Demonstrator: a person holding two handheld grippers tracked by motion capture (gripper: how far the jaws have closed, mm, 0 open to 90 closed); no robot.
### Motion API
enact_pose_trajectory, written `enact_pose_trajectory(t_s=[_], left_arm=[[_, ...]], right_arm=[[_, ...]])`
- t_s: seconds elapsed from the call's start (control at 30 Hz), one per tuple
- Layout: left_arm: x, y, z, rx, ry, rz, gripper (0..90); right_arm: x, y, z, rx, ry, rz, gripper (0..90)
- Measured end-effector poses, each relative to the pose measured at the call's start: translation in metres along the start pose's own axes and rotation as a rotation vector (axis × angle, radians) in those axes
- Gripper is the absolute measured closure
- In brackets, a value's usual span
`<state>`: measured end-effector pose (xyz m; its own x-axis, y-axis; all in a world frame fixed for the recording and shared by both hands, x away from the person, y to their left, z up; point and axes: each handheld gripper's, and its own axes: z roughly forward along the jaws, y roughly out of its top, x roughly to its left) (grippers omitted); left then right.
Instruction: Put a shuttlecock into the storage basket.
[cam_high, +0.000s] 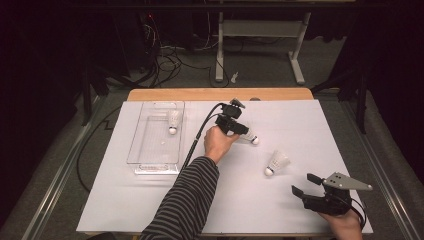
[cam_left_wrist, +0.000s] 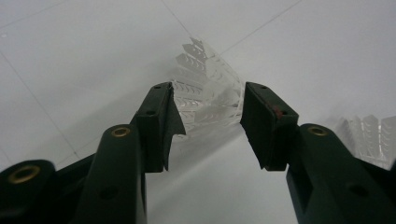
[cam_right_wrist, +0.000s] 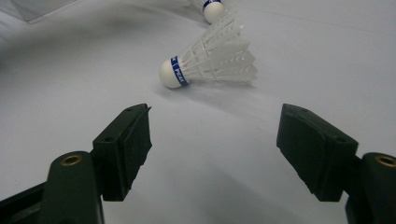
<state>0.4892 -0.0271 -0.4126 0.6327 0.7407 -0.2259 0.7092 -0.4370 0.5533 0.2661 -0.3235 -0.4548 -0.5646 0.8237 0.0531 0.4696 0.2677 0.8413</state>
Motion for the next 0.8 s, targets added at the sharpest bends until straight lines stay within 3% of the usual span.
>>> enact_pose_trajectory(t_s=[0.8], left_arm=[[0.0008,-0.0020,0.0069,0.030,-0.011,0.012,63.6]], right_arm=[[0.0000,0.0000,0.0003,0.001,0.002,0.000,26.7]])
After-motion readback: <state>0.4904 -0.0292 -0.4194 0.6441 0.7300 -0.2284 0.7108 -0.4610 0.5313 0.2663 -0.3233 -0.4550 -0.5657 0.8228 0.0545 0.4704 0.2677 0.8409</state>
